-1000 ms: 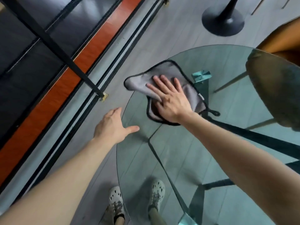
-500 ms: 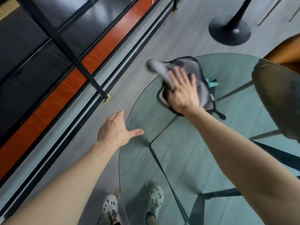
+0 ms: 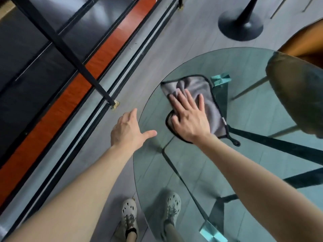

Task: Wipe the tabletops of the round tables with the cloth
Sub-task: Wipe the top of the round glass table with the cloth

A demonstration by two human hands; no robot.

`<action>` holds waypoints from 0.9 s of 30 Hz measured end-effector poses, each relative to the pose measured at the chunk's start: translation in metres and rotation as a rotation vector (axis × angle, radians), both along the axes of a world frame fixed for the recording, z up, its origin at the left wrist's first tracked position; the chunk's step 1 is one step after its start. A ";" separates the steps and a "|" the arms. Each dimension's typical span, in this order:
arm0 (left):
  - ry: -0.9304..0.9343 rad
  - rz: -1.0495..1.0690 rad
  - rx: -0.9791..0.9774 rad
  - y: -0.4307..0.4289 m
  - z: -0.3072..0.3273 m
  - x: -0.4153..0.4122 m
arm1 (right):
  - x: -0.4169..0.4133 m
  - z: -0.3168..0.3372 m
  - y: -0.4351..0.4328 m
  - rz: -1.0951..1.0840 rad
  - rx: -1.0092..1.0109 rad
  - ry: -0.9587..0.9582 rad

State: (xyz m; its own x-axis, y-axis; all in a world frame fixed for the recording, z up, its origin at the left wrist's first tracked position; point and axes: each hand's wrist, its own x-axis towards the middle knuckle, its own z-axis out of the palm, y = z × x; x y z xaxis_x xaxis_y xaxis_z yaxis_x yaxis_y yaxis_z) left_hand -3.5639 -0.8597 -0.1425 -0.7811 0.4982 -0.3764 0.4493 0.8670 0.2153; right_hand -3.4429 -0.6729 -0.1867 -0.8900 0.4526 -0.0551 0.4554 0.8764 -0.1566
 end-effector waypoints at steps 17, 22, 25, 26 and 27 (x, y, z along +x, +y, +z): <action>0.082 -0.648 0.248 -0.060 -0.009 0.005 | 0.185 0.005 -0.083 -0.941 -0.029 -0.076; 0.098 -0.677 0.305 -0.102 -0.005 -0.016 | 0.022 0.002 -0.205 -0.793 -0.017 0.036; 0.166 -0.685 0.352 -0.122 -0.004 -0.035 | -0.012 -0.002 -0.270 -0.648 -0.017 0.053; 0.175 -0.684 0.360 -0.126 -0.005 -0.038 | 0.003 -0.005 -0.280 -0.631 -0.010 0.055; 0.169 -0.690 0.370 -0.129 -0.006 -0.037 | 0.029 -0.008 -0.286 -0.641 -0.005 0.050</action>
